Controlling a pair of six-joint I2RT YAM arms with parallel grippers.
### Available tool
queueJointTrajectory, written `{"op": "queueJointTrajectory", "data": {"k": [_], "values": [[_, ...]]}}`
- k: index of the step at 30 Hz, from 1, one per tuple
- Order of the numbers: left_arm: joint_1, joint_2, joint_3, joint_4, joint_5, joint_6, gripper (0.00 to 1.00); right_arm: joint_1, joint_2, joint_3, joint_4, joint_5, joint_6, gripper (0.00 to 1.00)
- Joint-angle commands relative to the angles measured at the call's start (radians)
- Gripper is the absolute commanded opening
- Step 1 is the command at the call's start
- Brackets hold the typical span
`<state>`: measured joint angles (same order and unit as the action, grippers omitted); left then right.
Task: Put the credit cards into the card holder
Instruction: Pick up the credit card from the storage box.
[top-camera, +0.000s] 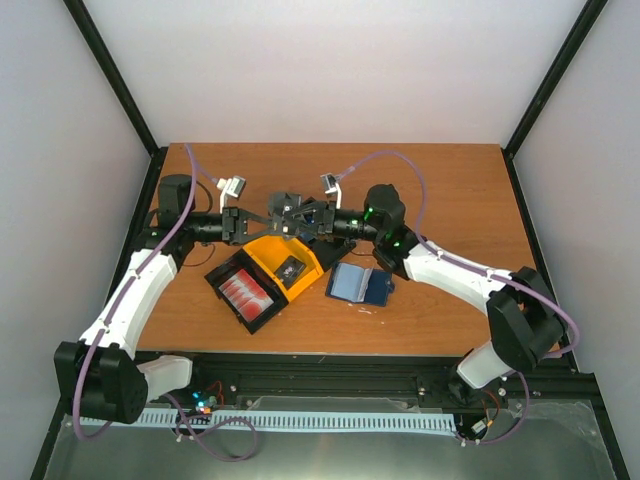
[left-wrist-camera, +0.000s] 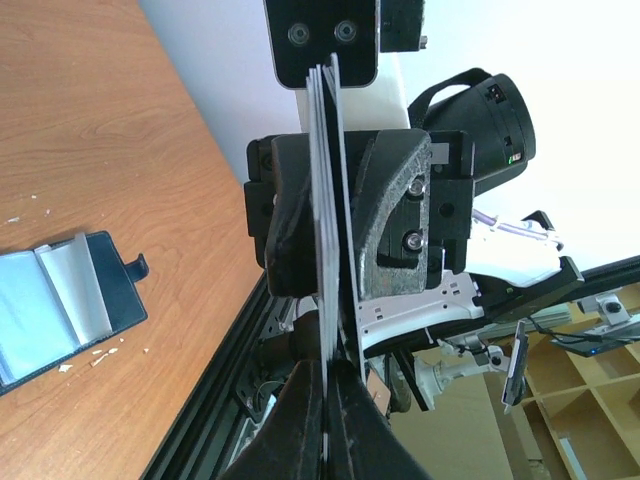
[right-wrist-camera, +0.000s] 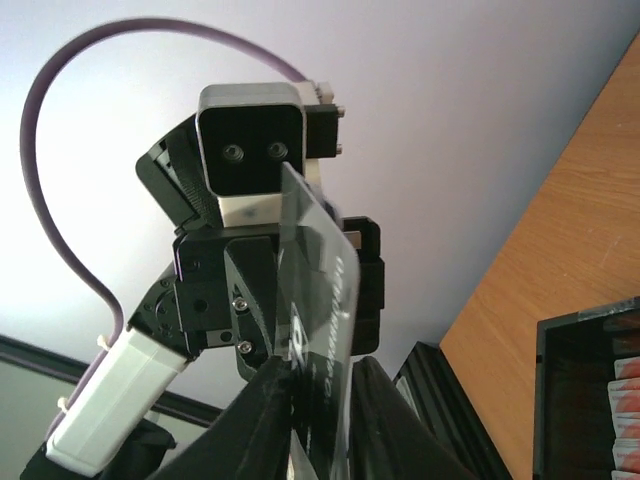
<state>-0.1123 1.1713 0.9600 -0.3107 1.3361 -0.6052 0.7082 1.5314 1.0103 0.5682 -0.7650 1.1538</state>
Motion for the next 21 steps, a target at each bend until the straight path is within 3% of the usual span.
{"op": "queueJointTrajectory", "data": {"k": [1,7,14,17,21], "values": [[0.014,-0.016,0.021,0.04,0.005,-0.032,0.01,-0.013,-0.042,-0.032,0.006,0.059,0.022,0.2],[0.026,-0.012,0.017,0.041,0.0,-0.042,0.01,-0.021,-0.062,-0.038,-0.014,0.095,0.026,0.21],[0.042,-0.003,0.01,0.038,-0.002,-0.043,0.01,-0.023,-0.064,-0.044,-0.013,0.096,0.034,0.04],[0.042,0.001,0.004,0.042,0.014,-0.038,0.01,-0.022,-0.057,-0.031,-0.022,0.093,0.037,0.03],[0.042,0.006,-0.003,0.042,0.022,-0.035,0.12,-0.023,-0.035,0.005,-0.083,0.097,0.028,0.03]]}}
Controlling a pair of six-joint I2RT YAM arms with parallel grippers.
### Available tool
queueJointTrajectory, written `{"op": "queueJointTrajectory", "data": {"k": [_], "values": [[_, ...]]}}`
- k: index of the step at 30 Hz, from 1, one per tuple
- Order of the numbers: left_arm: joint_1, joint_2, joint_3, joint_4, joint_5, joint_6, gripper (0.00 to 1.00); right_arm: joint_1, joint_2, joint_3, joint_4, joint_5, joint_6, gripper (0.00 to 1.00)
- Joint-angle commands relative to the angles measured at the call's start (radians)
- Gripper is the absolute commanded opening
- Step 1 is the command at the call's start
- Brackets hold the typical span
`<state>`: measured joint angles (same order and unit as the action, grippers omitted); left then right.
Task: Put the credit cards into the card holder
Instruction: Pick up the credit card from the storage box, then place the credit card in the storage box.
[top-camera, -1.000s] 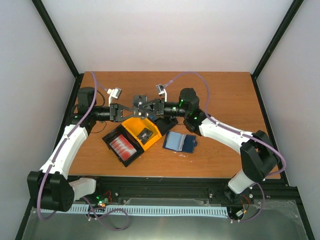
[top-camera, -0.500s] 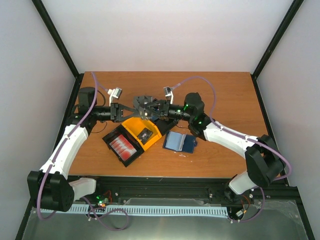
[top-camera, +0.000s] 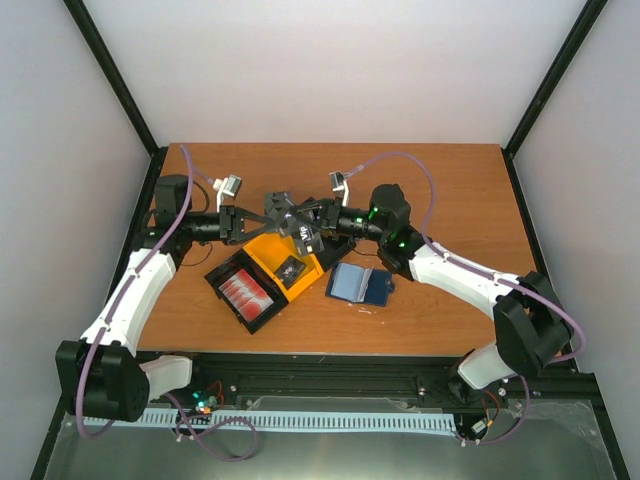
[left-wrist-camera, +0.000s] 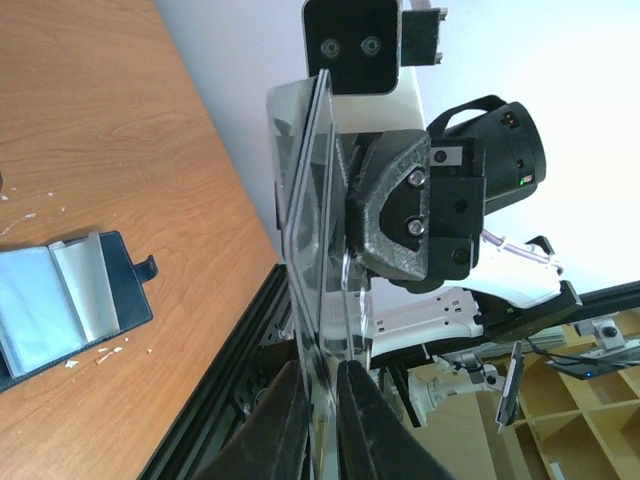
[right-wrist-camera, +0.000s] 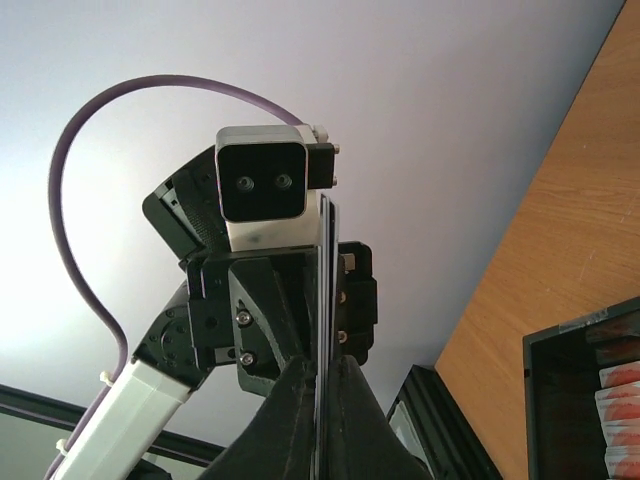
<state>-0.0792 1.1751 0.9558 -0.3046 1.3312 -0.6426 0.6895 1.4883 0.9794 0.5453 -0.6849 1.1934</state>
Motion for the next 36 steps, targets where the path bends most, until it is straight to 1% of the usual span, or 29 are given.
{"op": "queueJointTrajectory", "data": {"k": [1,3,5,10,12,16,21,22,26,27,36], "values": [[0.009,0.003,0.001,0.039,0.027,0.002,0.2,-0.004,0.015,0.04,-0.063,0.017,-0.011,0.03],[0.009,0.001,-0.004,0.055,0.027,-0.005,0.29,-0.004,0.023,0.041,-0.064,0.02,-0.009,0.03],[0.009,-0.002,-0.01,0.075,0.026,-0.017,0.35,-0.004,0.03,0.043,-0.063,0.01,-0.009,0.03],[0.01,0.014,-0.014,0.123,0.007,-0.06,0.36,-0.004,0.052,0.049,-0.075,-0.028,-0.017,0.03],[0.01,0.026,-0.011,0.121,-0.028,-0.069,0.33,-0.004,0.065,0.046,-0.072,-0.038,-0.013,0.03],[0.018,0.068,-0.021,0.06,-0.099,-0.044,0.26,-0.004,0.101,0.04,-0.06,-0.049,-0.01,0.03],[0.029,0.095,-0.057,0.05,-0.144,-0.034,0.24,-0.004,0.159,0.03,-0.004,-0.069,0.014,0.03],[0.029,0.098,-0.059,0.053,-0.147,-0.035,0.22,-0.004,0.167,0.028,0.005,-0.072,0.023,0.03],[0.029,0.108,-0.069,0.056,-0.157,-0.026,0.02,-0.004,0.192,0.024,0.033,-0.076,0.055,0.03],[0.029,0.113,-0.072,0.054,-0.16,-0.022,0.01,-0.005,0.198,0.023,0.042,-0.078,0.064,0.03],[0.057,0.147,-0.075,0.018,-0.22,0.002,0.01,-0.041,0.251,-0.016,0.142,-0.098,0.166,0.04]]}}
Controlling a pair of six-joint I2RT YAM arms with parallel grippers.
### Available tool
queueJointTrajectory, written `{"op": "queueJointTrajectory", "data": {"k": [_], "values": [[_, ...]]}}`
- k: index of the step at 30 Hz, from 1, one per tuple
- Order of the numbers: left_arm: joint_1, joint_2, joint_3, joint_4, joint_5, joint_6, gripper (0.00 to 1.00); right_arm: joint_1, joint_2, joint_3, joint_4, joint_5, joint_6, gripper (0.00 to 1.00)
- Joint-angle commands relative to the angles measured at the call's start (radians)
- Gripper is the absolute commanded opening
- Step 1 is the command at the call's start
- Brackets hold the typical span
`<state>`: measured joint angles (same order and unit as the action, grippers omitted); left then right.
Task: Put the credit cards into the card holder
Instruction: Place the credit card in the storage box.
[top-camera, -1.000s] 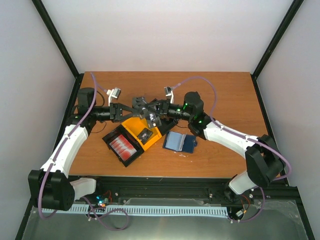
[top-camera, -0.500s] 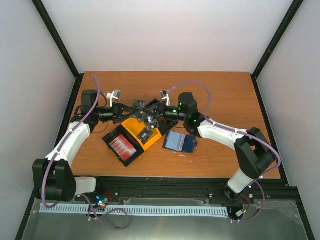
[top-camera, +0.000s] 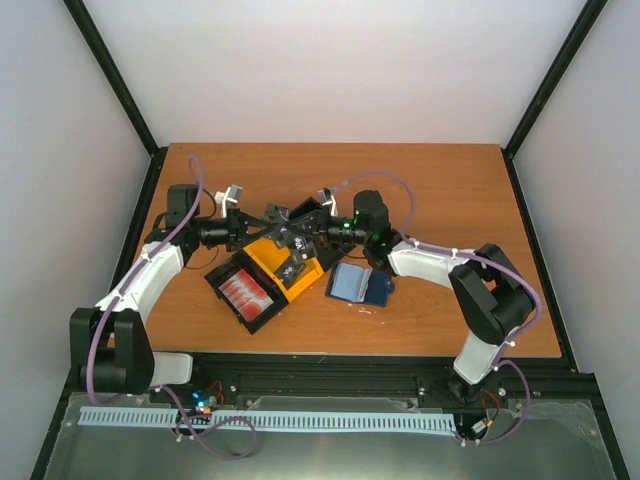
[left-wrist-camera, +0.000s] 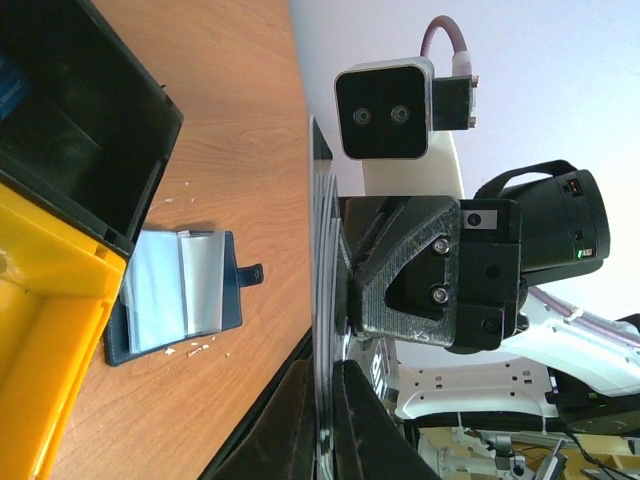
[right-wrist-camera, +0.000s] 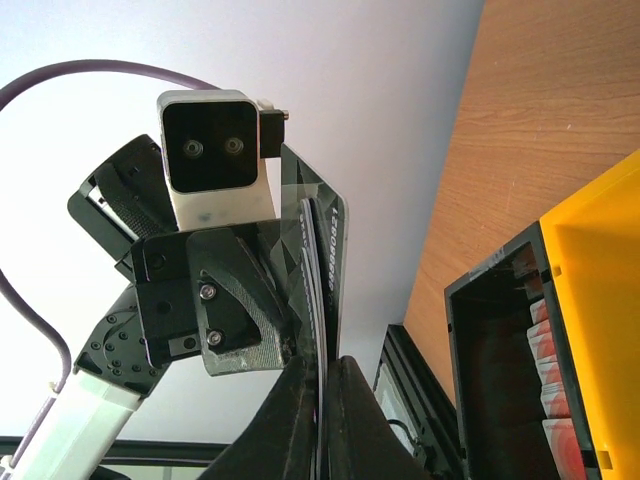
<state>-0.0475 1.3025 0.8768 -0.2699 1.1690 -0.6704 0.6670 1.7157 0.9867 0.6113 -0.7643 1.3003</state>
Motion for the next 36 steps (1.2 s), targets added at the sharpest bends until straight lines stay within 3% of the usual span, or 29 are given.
{"op": "queueJointTrajectory", "data": {"k": [1,21,36], "values": [[0.029,0.024,0.006,-0.017,-0.06,0.027,0.01,-0.022,0.033,-0.023,0.084,-0.023,0.069,0.04],[0.067,0.197,0.066,-0.025,-0.101,0.033,0.01,-0.05,0.181,0.024,0.145,-0.054,0.214,0.1],[0.119,0.165,0.113,-0.181,-0.192,0.21,0.01,-0.079,0.096,0.03,-0.088,-0.026,-0.011,0.03]]}}
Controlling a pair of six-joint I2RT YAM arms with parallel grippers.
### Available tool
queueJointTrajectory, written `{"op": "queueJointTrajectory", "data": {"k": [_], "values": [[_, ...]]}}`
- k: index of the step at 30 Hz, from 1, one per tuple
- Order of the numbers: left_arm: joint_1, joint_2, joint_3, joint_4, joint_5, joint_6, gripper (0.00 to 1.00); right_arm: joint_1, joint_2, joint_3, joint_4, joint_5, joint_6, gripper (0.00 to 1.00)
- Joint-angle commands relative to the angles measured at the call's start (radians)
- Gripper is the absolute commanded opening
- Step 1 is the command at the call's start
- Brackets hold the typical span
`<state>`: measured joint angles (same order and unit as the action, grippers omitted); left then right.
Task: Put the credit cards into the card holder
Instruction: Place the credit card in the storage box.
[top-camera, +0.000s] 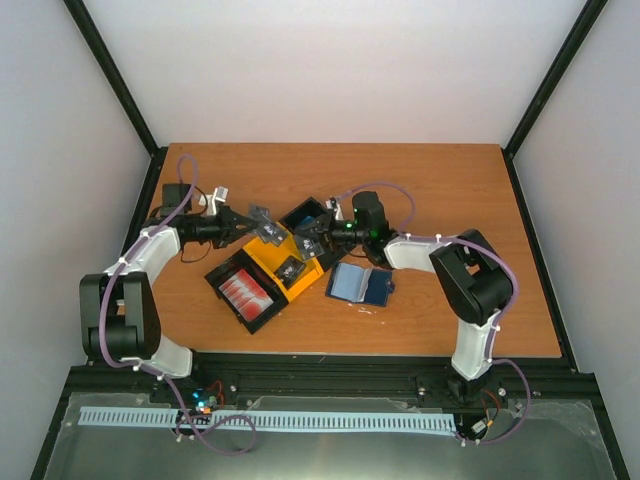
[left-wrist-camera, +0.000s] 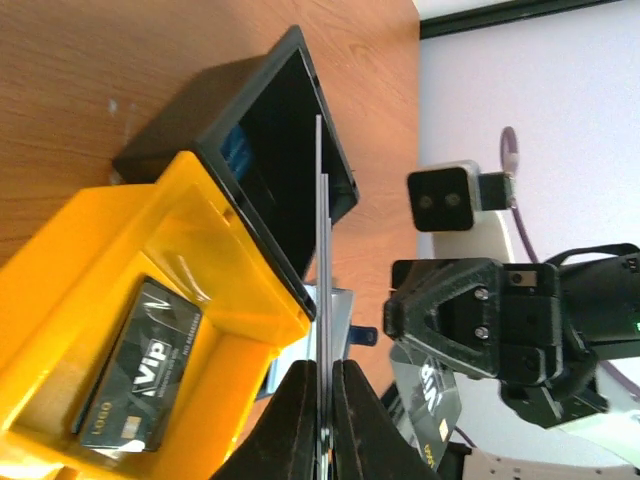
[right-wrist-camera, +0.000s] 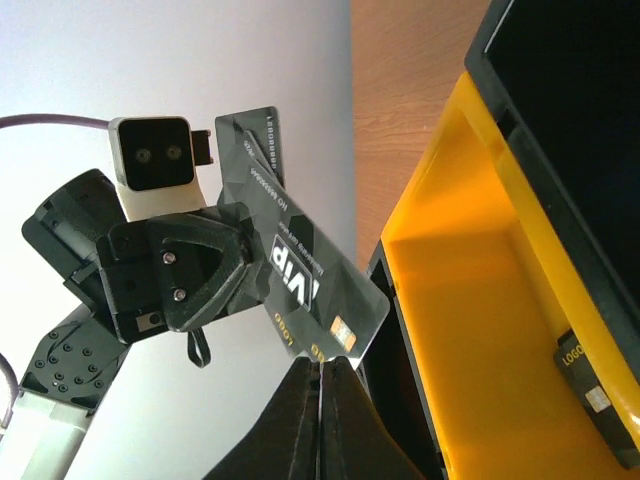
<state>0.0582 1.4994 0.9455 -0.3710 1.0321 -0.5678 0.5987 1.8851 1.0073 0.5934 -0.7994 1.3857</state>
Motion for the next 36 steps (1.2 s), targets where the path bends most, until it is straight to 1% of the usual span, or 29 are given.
{"op": "queueJointTrajectory", "data": {"k": [1,3,6,9,12,15,22,26,29,32,34,36], "values": [[0.009,-0.036,0.043,-0.102,-0.072,0.128,0.01,-0.012,-0.082,0.011,-0.101,0.015,-0.118,0.03],[0.002,-0.045,0.036,-0.144,-0.119,0.16,0.01,-0.013,-0.105,0.017,-0.156,0.036,-0.169,0.03],[-0.013,-0.062,0.017,-0.172,-0.124,0.184,0.01,-0.013,-0.137,0.023,-0.236,0.063,-0.229,0.03],[-0.054,-0.069,0.002,-0.178,-0.131,0.176,0.01,-0.013,-0.171,0.025,-0.3,0.084,-0.275,0.03],[-0.097,-0.065,-0.008,-0.179,-0.185,0.136,0.01,-0.013,-0.211,0.024,-0.359,0.107,-0.31,0.03],[-0.132,-0.059,-0.023,-0.161,-0.208,0.086,0.01,-0.013,-0.24,0.014,-0.397,0.126,-0.332,0.03],[-0.199,-0.021,-0.033,-0.138,-0.27,0.012,0.02,-0.013,-0.281,-0.018,-0.41,0.146,-0.337,0.03],[-0.224,0.026,0.003,-0.152,-0.31,0.034,0.11,-0.013,-0.298,-0.031,-0.409,0.152,-0.338,0.03],[-0.224,0.073,0.055,-0.202,-0.355,0.067,0.15,-0.013,-0.31,-0.035,-0.42,0.156,-0.345,0.03],[-0.224,0.08,0.073,-0.225,-0.354,0.077,0.26,-0.013,-0.323,-0.039,-0.441,0.166,-0.358,0.03],[-0.224,0.072,0.079,-0.253,-0.382,0.081,0.33,-0.014,-0.334,-0.039,-0.459,0.175,-0.369,0.03],[-0.224,0.056,0.092,-0.291,-0.431,0.088,0.37,-0.013,-0.345,-0.038,-0.481,0.19,-0.382,0.03]]}}
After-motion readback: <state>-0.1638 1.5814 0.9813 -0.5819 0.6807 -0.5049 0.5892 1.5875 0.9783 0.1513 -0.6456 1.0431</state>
